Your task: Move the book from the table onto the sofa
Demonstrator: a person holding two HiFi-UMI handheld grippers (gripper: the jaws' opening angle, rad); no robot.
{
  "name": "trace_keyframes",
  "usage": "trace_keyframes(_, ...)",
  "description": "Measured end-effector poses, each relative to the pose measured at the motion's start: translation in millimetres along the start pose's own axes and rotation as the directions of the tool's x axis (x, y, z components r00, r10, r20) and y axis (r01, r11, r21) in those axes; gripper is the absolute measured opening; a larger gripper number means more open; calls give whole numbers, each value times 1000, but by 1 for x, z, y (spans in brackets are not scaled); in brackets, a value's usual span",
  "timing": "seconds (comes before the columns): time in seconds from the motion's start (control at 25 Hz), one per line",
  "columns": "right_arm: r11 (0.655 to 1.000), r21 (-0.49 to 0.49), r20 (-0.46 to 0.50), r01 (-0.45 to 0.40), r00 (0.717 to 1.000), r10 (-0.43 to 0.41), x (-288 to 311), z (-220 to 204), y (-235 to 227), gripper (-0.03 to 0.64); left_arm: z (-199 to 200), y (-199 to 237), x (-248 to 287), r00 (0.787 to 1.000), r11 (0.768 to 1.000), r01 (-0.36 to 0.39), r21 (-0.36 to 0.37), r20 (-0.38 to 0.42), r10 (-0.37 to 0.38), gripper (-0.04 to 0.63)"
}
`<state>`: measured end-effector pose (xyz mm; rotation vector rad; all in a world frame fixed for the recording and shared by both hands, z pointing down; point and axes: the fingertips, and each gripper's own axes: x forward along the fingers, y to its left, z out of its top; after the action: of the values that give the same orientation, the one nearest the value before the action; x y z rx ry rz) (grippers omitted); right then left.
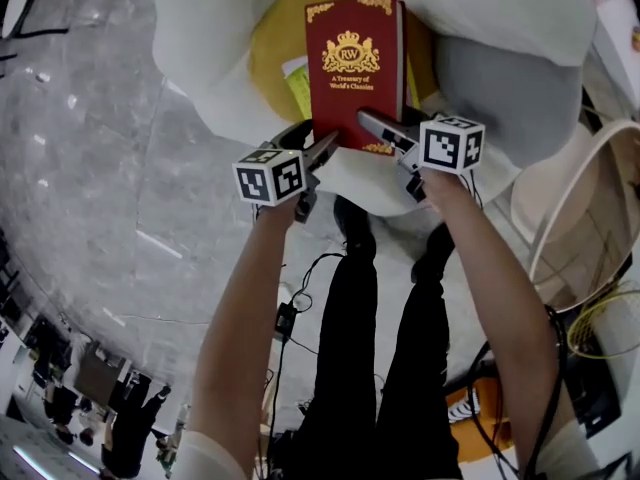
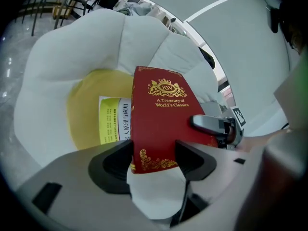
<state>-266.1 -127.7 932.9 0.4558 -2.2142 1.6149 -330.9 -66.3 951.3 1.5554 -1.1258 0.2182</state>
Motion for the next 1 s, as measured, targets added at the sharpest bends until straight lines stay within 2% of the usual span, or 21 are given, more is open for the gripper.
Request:
trace_keyframes(0.12,996,16,-37,87,996,-86,29,6,-14,275,12,26,5,1000,999,-26,-18,-12,26,281)
trace_keyframes(0.24,977,12,-51,211,976,-210,33,9,-29,290,19,26,18,1000,998,-8,-56,-19,7,279)
trace_keyframes(0.32,947,-34,-53,318,946,-320,27,13,-39,338,27,21,25,1000,997,3,-79,-5,-4,279)
trace_keyframes(0.4,903,-81,-57,422,903,-427,15,15,-52,387,28,13,29,1000,996,13,-84,-8,-14,278)
trace_keyframes(0.48,868,-107,-62,484,868,-492,-1,16,-65,407,21,1,35,999,998,24,-64,-26,-26,278)
trace_keyframes(0.6,844,-136,-68,519,845,-530,-20,17,-75,407,15,-11,40,998,998,41,-47,-37,-42,273)
trace_keyframes(0.8,847,-195,-133,495,842,-522,-29,13,-65,405,24,-18,33,997,997,60,-41,-43,-61,272)
trace_keyframes(0.92,851,-223,-104,475,857,-505,-51,17,-47,403,27,-35,23,997,998,62,-23,-40,-62,267)
trace_keyframes(1.0,865,-250,-75,435,882,-465,-68,20,-25,400,34,-52,6,998,998,57,4,-18,-57,240)
